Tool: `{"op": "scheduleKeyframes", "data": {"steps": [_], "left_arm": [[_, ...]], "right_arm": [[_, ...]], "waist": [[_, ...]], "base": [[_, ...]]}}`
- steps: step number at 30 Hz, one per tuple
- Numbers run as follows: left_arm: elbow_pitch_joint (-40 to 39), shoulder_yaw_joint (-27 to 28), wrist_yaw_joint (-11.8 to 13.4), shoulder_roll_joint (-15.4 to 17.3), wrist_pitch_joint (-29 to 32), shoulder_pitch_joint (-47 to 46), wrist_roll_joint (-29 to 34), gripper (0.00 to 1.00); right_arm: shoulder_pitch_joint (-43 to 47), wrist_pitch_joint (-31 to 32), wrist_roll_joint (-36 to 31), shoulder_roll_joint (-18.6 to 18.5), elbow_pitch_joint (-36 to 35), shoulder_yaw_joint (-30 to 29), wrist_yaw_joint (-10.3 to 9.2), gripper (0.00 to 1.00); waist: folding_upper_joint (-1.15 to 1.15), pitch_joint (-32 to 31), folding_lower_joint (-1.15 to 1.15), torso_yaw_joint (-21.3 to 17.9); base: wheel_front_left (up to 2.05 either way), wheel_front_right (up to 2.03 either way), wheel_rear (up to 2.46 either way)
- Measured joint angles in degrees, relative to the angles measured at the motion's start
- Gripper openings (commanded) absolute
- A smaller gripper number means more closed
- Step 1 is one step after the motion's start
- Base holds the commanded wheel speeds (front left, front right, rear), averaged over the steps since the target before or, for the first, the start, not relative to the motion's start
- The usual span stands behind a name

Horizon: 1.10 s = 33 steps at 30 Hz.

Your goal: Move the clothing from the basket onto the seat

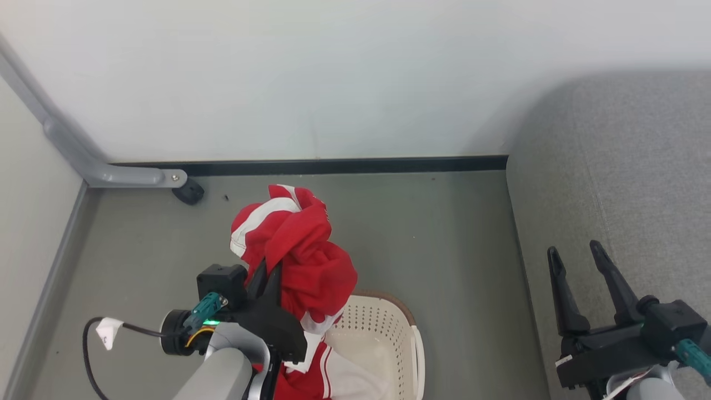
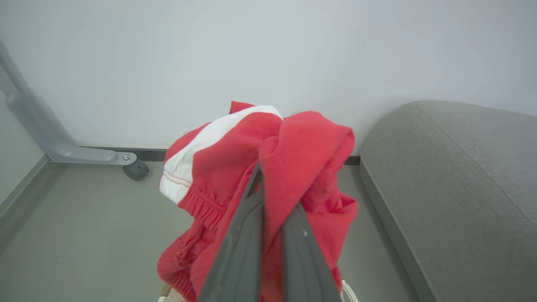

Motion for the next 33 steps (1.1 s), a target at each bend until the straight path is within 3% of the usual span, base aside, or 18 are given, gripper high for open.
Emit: {"op": "scheduleKeyframes", "data": {"steps": [14, 33], "left_arm": [[-9.8, 1.2, 0.0, 1.9, 0.0, 7.9, 4.9, 0.0], [-19.0, 1.8, 0.0, 3.0, 0.0, 13.8, 10.1, 0.0]], "right_arm": [[6.4, 0.0, 0.0, 1.3, -0.4, 1.2, -0.11, 1.0], [11.8, 0.0, -0.1, 2.5, -3.7, 3.1, -0.41, 1.0]], "waist": [[0.0, -7.7, 0.01, -0.9], [0.01, -11.1, 0.01, -2.1]], "base": [[0.0, 0.0, 0.0], [0.0, 0.0, 0.0]]}}
